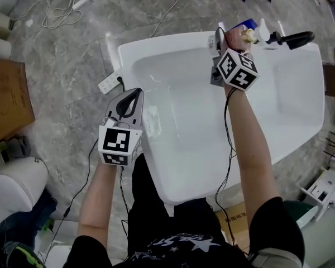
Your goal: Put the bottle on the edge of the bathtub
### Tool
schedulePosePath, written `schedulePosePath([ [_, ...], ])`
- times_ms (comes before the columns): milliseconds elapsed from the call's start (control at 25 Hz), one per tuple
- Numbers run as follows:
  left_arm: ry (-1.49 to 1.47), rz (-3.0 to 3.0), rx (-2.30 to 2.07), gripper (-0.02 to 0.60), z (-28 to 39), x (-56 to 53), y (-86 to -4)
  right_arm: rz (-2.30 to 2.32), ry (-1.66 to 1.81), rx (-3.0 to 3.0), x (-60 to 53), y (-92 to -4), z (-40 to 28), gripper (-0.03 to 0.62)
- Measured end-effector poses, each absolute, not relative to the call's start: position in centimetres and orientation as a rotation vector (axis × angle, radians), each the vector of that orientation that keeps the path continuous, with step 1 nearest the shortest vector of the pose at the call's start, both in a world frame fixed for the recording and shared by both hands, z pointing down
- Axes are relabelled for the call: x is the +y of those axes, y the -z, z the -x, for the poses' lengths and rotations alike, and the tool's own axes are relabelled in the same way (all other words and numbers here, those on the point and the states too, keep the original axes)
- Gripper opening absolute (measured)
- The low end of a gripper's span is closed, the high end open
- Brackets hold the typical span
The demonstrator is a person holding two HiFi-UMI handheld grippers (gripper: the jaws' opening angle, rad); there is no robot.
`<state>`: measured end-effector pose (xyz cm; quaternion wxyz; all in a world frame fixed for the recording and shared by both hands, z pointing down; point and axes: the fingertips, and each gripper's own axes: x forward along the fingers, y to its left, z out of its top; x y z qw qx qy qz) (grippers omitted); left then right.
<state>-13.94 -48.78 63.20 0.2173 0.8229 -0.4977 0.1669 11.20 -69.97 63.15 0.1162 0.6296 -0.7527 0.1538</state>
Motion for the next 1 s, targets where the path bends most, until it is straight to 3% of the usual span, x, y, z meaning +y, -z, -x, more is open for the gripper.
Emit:
schedulePosePath([
  [1000,-0.459,-2.242,-1.373,0.015,14.4,-47.2,-65.8,-1.779,-0.399,-2.106,-74.3,-66.5,-9.6,0.233],
])
